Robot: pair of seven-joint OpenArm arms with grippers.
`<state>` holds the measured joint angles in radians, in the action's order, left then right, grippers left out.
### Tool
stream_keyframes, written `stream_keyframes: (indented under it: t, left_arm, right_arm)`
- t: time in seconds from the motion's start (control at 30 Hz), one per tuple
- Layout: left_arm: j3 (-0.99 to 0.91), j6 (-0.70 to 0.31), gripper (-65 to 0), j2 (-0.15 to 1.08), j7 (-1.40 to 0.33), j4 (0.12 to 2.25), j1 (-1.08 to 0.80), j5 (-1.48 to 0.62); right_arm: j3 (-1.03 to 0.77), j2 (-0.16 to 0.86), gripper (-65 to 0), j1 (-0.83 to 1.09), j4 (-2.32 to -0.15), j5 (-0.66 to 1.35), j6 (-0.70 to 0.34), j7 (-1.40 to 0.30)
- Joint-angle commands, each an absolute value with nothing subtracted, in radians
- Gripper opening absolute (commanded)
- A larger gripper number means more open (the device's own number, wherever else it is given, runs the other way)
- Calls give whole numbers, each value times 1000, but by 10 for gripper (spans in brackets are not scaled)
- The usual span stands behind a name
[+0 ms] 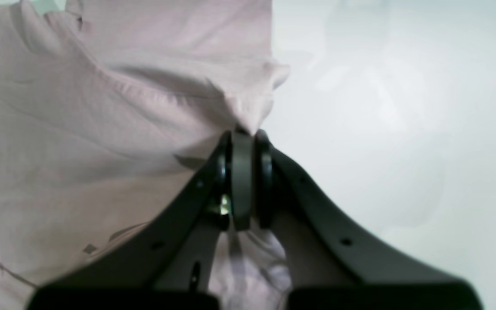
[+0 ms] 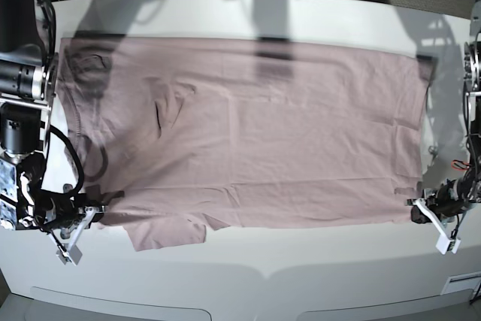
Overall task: Fold the T-shirt properly
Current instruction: 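Lift and carry the held edge across the shirt toward the robot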
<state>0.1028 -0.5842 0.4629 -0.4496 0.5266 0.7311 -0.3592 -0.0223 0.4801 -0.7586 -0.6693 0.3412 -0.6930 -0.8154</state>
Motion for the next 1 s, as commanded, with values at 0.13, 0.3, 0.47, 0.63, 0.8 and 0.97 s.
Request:
stream_keyframes:
  t: [0.13, 0.3, 0.47, 0.63, 0.8, 0.97]
  left_arm:
    - [99, -591, -650, 480, -442, 603, 704, -395]
    - [97, -561, -650, 483, -441, 704, 626, -393]
    - [97, -484, -650, 484, -466, 839, 548, -392]
    - [95, -455, -650, 486, -513, 968, 482, -392]
    - [8, -445, -650, 485, -550, 1069, 413, -392]
    - [-133, -445, -650, 486, -601, 1172, 345, -393]
  right_arm:
    - [-26, 498, -650, -766, -761, 351, -698, -731]
    - [-26, 495, -650, -677, -941, 344, -698, -722]
    - [-27, 496, -650, -570, -1090, 340, -698, -729]
    - [-27, 496, -650, -473, -1182, 340, -698, -720]
    - [-27, 496, -650, -400, -1277, 340, -698, -719]
    - [-74, 495, -650, -344, -1365, 341, -694, -719]
